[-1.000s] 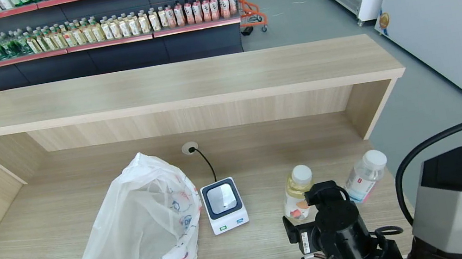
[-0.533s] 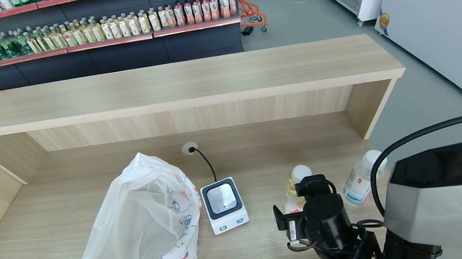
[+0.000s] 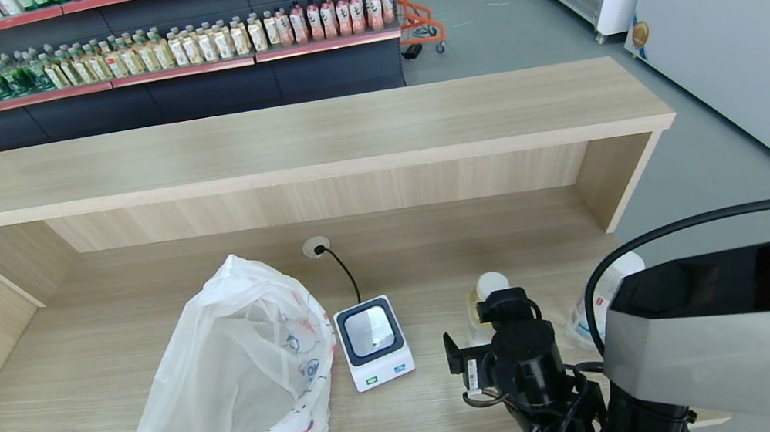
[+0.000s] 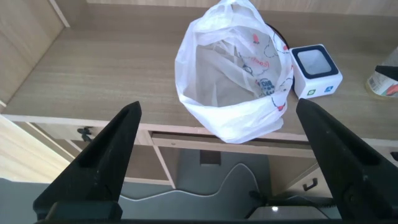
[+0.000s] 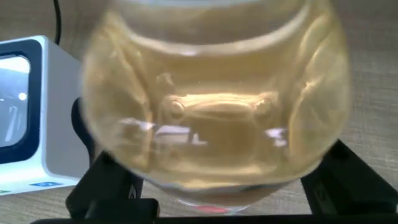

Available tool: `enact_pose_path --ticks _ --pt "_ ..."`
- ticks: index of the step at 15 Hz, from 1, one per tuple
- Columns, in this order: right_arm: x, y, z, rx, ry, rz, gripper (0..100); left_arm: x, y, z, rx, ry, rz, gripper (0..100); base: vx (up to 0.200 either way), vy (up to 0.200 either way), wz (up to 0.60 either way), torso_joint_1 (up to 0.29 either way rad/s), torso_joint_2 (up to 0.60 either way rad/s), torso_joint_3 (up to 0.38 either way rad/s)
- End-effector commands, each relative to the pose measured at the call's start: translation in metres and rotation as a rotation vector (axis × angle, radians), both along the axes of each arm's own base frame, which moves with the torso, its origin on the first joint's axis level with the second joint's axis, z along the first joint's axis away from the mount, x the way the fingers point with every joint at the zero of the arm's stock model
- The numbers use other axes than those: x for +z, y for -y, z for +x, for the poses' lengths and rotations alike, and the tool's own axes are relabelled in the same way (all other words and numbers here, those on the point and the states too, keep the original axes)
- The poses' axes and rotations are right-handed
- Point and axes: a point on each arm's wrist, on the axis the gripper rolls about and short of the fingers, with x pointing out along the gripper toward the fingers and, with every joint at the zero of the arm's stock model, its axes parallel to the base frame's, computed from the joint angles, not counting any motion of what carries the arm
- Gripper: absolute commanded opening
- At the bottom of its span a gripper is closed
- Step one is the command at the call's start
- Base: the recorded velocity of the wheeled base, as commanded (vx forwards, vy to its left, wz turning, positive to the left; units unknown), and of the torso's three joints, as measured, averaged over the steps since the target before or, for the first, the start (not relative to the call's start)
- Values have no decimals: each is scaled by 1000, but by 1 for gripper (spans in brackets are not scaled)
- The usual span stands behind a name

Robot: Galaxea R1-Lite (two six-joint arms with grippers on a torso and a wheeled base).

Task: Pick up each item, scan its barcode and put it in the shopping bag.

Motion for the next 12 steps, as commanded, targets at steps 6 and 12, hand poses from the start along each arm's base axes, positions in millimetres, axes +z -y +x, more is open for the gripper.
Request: enact_pose_path --ticks 6,12 --pt "4 6 26 12 53 -28 100 0 0 0 0 1 0 100 0 0 0 0 0 0" --pt "-6 11 44 27 53 -27 0 0 0 0 0 1 0 100 0 0 0 0 0 0"
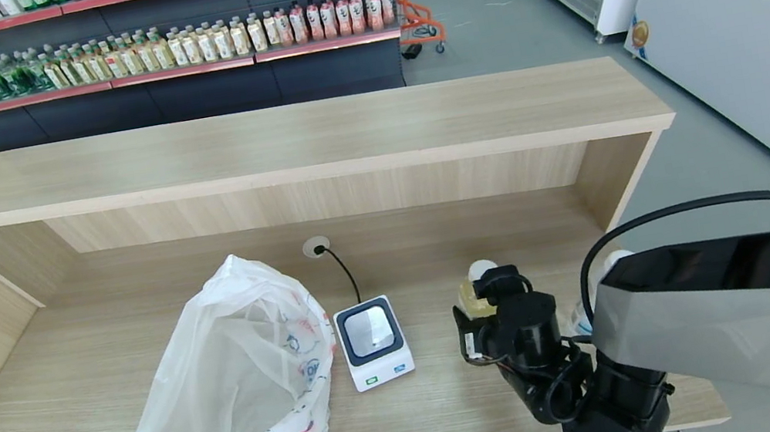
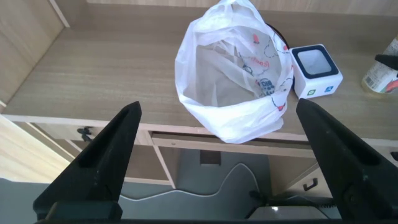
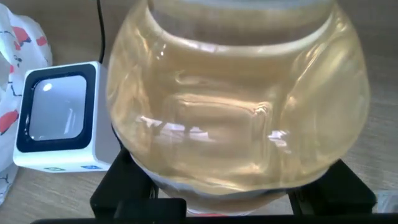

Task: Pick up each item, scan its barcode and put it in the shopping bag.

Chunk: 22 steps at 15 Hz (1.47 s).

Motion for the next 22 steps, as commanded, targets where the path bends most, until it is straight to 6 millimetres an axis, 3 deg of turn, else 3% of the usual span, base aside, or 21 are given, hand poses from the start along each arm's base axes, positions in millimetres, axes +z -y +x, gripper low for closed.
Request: enact_pose_path --ticks 1,10,13,15,17,19,20,21,22 --pt "-4 2 5 6 -3 -7 0 0 0 0 0 1 0 100 0 0 0 0 0 0" --pt "29 9 7 81 60 13 0 0 0 0 0 1 -2 100 0 0 0 0 0 0" --pt "59 27 -11 111 64 44 0 0 0 0 0 0 0 100 0 0 0 0 0 0" --pt "77 51 -28 126 47 45 0 0 0 0 0 1 0 100 0 0 0 0 0 0" --pt "105 67 -49 127 76 76 0 0 0 0 0 1 0 100 0 0 0 0 0 0" --pt "150 87 -80 200 97 151 0 0 0 0 0 1 0 100 0 0 0 0 0 0" --pt "150 87 -80 200 97 151 0 0 0 0 0 1 0 100 0 0 0 0 0 0" --pt "189 107 -110 315 64 260 0 0 0 0 0 1 0 100 0 0 0 0 0 0" --pt "205 118 -122 407 48 312 0 0 0 0 0 1 0 100 0 0 0 0 0 0"
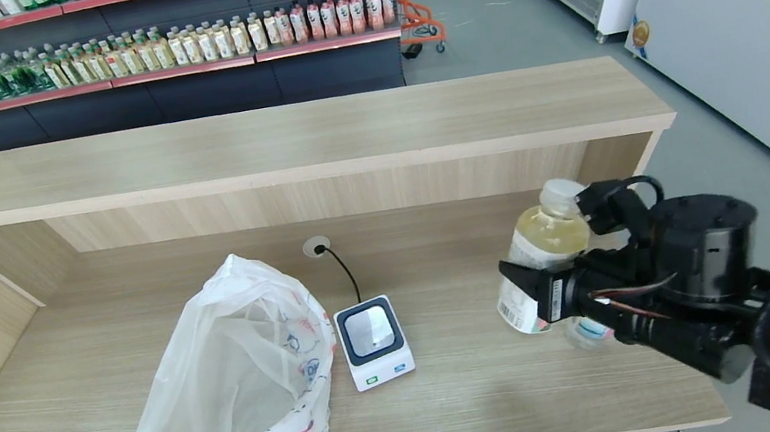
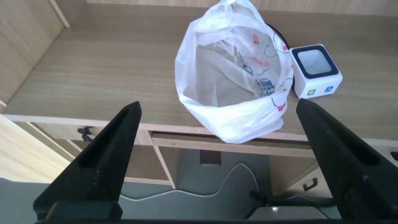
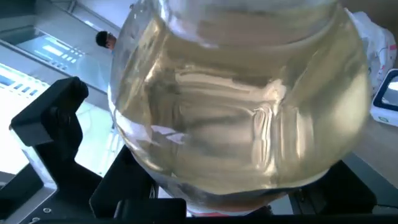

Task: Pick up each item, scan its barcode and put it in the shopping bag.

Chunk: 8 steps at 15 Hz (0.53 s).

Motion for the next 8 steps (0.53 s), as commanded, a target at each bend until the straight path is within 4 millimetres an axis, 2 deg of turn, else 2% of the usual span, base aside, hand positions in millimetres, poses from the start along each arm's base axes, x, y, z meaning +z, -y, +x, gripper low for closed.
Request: enact_pose_path --ticks 1,3,5,8 --pt "83 47 -62 266 34 236 0 0 0 0 0 1 0 100 0 0 0 0 0 0" --pt "111 60 -80 444 0 319 0 0 0 0 0 1 -2 100 0 0 0 0 0 0" --pt "141 65 -94 583 -47 359 0 0 0 0 0 1 0 100 0 0 0 0 0 0" --pt "169 65 -103 693 -60 395 0 0 0 0 0 1 -2 100 0 0 0 0 0 0"
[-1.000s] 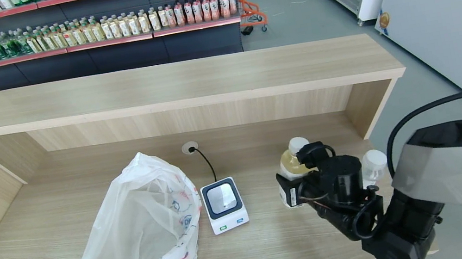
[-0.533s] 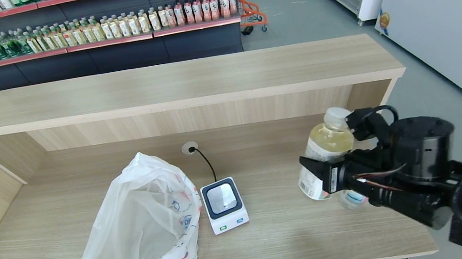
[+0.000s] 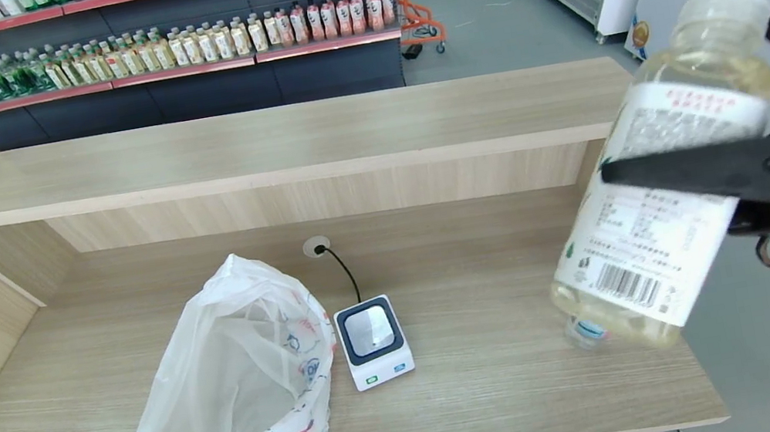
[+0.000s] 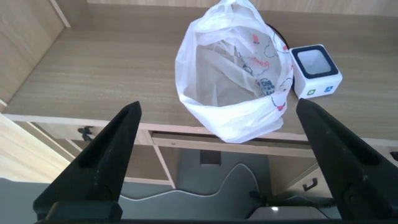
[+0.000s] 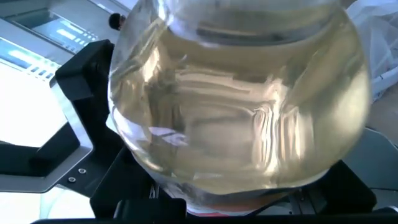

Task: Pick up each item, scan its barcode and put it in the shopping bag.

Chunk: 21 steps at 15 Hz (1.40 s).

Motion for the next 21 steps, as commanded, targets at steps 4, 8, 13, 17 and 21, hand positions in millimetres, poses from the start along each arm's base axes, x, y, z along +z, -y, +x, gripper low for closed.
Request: enact_pose_path --ticks 4,8,13,17,21 --pt "44 17 -41 139 63 97 0 0 0 0 0 1 0 100 0 0 0 0 0 0" --pt "41 21 -64 203 15 75 0 0 0 0 0 1 0 100 0 0 0 0 0 0" --pt "39 24 -76 239 -7 62 0 0 0 0 0 1 0 100 0 0 0 0 0 0" --pt "39 25 -77 241 -7 63 0 0 0 0 0 1 0 100 0 0 0 0 0 0" --pt "36 29 -83 243 -2 65 0 0 0 0 0 1 0 100 0 0 0 0 0 0"
